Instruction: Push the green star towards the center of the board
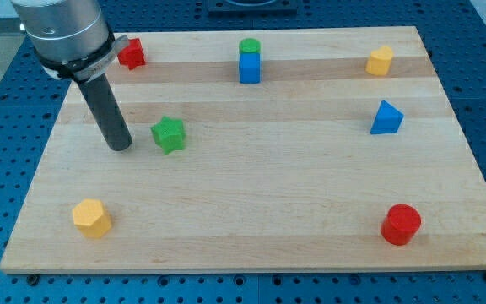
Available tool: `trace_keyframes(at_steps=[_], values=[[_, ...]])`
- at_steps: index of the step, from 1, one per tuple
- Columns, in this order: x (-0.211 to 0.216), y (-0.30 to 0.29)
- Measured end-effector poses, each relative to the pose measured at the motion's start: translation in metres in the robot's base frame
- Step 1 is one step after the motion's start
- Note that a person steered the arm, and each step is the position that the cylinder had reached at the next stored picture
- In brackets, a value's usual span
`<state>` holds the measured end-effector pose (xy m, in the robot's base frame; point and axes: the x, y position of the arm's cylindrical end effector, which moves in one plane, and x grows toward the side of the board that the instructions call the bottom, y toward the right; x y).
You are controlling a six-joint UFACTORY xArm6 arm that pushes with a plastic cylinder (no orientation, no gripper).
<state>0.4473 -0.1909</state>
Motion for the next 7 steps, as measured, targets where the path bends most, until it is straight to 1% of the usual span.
trace_keyframes(at_steps=[1,3,4,5,7], values=[[-0.005,0.021],[-0.033,0.08],[-0.04,0.098],[-0.04,0.09],[-0.039,0.029]])
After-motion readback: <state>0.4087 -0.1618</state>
